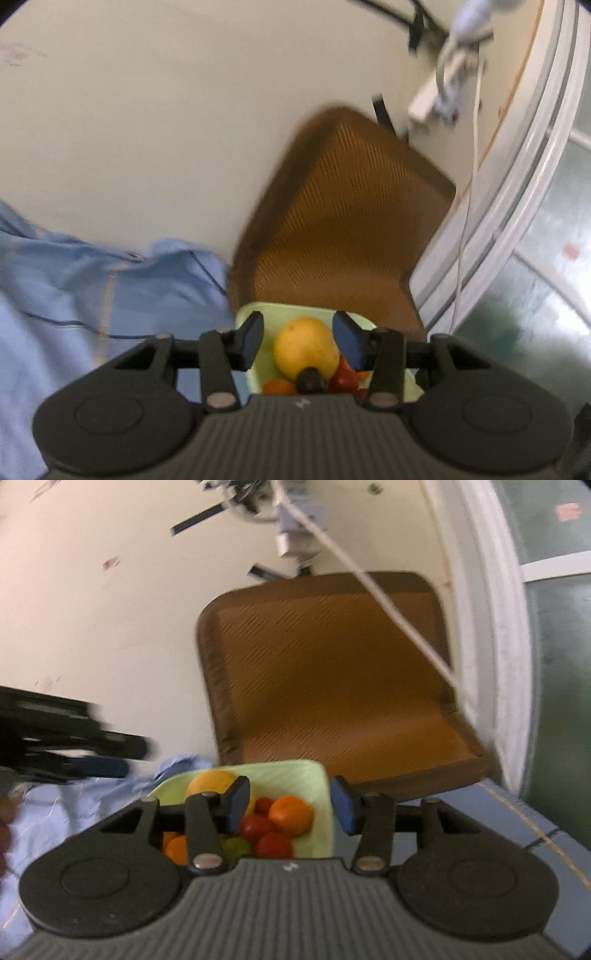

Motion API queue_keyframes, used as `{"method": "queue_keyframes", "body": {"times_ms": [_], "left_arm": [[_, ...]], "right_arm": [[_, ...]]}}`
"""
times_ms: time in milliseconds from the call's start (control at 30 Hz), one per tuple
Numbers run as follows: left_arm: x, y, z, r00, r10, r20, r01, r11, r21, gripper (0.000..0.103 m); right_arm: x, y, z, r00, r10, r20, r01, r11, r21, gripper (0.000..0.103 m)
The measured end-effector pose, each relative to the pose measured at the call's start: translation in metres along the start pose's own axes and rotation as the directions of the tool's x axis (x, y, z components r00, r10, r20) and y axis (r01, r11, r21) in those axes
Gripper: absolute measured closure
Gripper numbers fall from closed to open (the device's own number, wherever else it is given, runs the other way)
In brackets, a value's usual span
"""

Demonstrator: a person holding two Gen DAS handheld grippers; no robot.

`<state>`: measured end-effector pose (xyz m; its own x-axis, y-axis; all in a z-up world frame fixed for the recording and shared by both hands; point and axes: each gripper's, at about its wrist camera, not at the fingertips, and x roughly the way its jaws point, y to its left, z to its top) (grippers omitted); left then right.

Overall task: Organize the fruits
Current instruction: 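Carry the plum and red tomato into the basket and open both grippers, then grasp an orange tomato with the right gripper while the left gripper grasps a dark plum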

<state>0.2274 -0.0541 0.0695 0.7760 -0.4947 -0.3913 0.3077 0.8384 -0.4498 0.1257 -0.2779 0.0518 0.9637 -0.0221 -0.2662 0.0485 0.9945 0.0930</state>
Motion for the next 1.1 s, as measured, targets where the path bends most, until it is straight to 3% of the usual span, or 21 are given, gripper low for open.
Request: {"method": "queue_keyframes", "body": {"times_ms": [133,233,400,467,533,600,667,800,933,967,1000,1100], "left_arm": [[-0.053,0.026,-0.019,0.995,0.089,0.037,-0.090,0.996,0.009,0.061],[-0.080,0.052,-0.042,0.980,0.200,0.002,-0.200,0.980,0.016,0.061],[-0.109,0.097,-0.083,0.948,0.303,-0.100,-0.305,0.952,-0.001,0.063],[-0.125,0.097,-0.094,0.950,0.306,-0.058,-0.303,0.951,0.056,0.060],[-0.131,0.093,-0.098,0.947,0.316,-0.054,-0.311,0.947,0.079,0.059],[-0.130,0.091,-0.098,0.948,0.314,-0.045,-0.310,0.947,0.091,0.059],[-0.130,0.089,-0.099,0.949,0.313,-0.043,-0.308,0.946,0.103,0.059],[-0.133,0.087,-0.101,0.953,0.302,-0.017,-0.299,0.948,0.105,0.059],[-0.137,0.090,-0.102,0.956,0.293,-0.019,-0.290,0.952,0.094,0.059],[-0.137,0.091,-0.102,0.956,0.292,-0.023,-0.289,0.953,0.089,0.059],[-0.135,0.091,-0.101,0.956,0.292,-0.031,-0.289,0.954,0.081,0.059],[-0.126,0.095,-0.092,0.962,0.268,-0.045,-0.265,0.962,0.061,0.059]], "right_arm": [[-0.005,-0.004,0.001,0.999,-0.025,0.031,0.024,0.999,0.023,0.053],[-0.010,-0.001,-0.001,0.999,-0.026,0.048,0.025,0.999,0.021,0.055],[-0.025,0.017,-0.005,0.996,0.093,-0.011,-0.093,0.995,0.034,0.056],[-0.039,0.035,-0.011,0.975,0.215,-0.049,-0.214,0.977,0.011,0.056],[-0.051,0.059,-0.023,0.941,0.315,-0.123,-0.320,0.947,-0.030,0.056],[-0.055,0.085,-0.037,0.906,0.366,-0.211,-0.389,0.918,-0.080,0.056],[-0.053,0.109,-0.046,0.892,0.367,-0.265,-0.413,0.899,-0.147,0.056],[-0.028,0.137,-0.044,0.884,0.333,-0.329,-0.407,0.893,-0.191,0.056],[-0.002,0.158,-0.047,0.853,0.330,-0.405,-0.436,0.877,-0.203,0.056],[0.003,0.162,-0.048,0.857,0.308,-0.414,-0.421,0.881,-0.216,0.058],[0.004,0.162,-0.050,0.858,0.288,-0.424,-0.408,0.885,-0.225,0.068],[-0.006,0.150,-0.050,0.851,0.302,-0.429,-0.409,0.895,-0.181,0.070]]}}
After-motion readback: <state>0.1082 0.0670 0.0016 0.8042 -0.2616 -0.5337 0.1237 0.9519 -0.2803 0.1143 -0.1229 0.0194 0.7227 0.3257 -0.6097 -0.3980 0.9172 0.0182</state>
